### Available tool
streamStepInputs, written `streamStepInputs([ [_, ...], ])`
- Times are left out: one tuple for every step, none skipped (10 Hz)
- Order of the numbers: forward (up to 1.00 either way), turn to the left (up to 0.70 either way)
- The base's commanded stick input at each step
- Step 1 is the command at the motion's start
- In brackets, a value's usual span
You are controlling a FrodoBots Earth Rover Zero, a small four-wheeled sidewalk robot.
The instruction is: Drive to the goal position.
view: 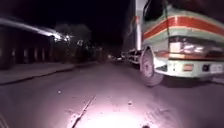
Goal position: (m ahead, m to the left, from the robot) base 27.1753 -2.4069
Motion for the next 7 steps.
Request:
streamStepInputs([
  [0.7, 0.31],
  [0.7, 0.35],
  [0.7, 0.35],
  [0.7, 0.05],
  [0.7, 0.0],
  [0.7, 0.0],
  [0.7, 0.0],
])
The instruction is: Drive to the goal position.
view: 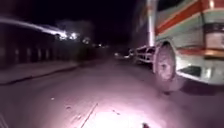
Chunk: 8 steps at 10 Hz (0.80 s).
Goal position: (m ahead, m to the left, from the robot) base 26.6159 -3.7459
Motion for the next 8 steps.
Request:
streamStepInputs([
  [0.7, 0.0],
  [0.7, 0.0],
  [0.7, 0.0],
  [0.7, 0.0],
  [0.7, 0.0],
  [0.7, 0.0],
  [0.7, 0.0],
  [0.7, 0.0],
])
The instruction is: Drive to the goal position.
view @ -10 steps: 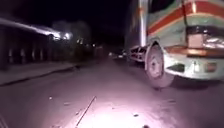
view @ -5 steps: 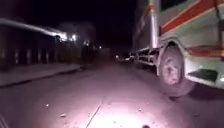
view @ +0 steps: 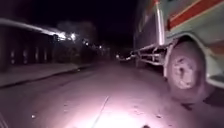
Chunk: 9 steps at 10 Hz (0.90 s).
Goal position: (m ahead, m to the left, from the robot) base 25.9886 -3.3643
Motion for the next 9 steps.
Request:
streamStepInputs([
  [0.7, 0.0],
  [0.7, 0.0],
  [0.7, 0.0],
  [0.7, 0.0],
  [0.7, 0.0],
  [0.7, 0.0],
  [0.7, 0.0],
  [0.7, 0.0],
  [0.7, 0.0],
])
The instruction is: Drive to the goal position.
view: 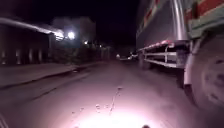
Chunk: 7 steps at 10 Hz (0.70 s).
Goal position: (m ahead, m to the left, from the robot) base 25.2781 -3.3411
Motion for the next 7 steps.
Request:
streamStepInputs([
  [0.7, 0.0],
  [0.7, 0.0],
  [0.7, 0.0],
  [0.7, 0.0],
  [0.7, 0.0],
  [0.7, 0.0],
  [0.7, 0.0],
])
